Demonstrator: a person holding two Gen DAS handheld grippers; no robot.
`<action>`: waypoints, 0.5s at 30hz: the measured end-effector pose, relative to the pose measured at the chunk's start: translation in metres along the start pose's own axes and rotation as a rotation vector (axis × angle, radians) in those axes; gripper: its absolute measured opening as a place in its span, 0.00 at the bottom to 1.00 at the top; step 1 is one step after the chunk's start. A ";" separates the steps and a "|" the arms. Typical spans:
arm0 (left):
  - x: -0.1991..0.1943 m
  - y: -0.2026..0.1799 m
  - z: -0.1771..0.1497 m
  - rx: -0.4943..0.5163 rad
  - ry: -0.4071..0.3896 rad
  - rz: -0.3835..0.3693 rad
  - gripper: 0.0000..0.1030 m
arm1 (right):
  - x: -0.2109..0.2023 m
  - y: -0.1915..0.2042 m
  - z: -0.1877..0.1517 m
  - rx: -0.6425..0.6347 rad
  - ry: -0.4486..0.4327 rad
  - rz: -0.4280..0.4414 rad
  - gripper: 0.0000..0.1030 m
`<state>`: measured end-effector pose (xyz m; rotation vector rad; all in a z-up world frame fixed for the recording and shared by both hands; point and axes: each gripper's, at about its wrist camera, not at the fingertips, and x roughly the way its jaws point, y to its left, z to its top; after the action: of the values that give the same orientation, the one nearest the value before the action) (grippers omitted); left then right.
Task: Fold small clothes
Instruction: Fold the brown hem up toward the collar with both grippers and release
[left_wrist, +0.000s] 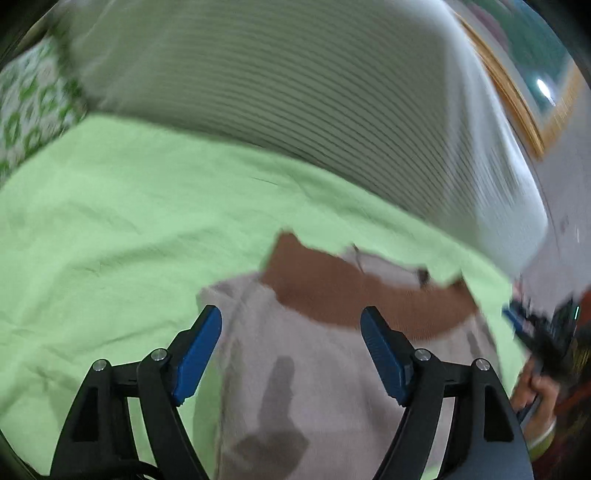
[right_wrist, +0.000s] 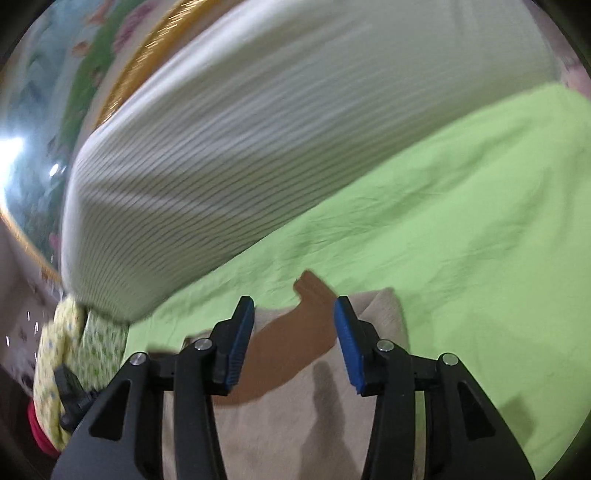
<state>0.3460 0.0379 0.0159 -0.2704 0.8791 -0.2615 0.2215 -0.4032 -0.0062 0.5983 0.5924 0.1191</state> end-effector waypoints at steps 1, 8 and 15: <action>-0.003 -0.011 -0.007 0.051 0.015 0.008 0.76 | -0.001 0.014 -0.007 -0.057 0.018 -0.002 0.45; -0.008 -0.064 -0.055 0.332 0.061 -0.002 0.77 | 0.002 0.086 -0.066 -0.421 0.184 0.050 0.45; 0.033 -0.084 -0.050 0.423 0.168 0.007 0.77 | 0.037 0.101 -0.070 -0.538 0.261 0.017 0.45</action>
<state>0.3171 -0.0578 -0.0098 0.1502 0.9661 -0.4605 0.2192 -0.2752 -0.0136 0.0637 0.7713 0.3632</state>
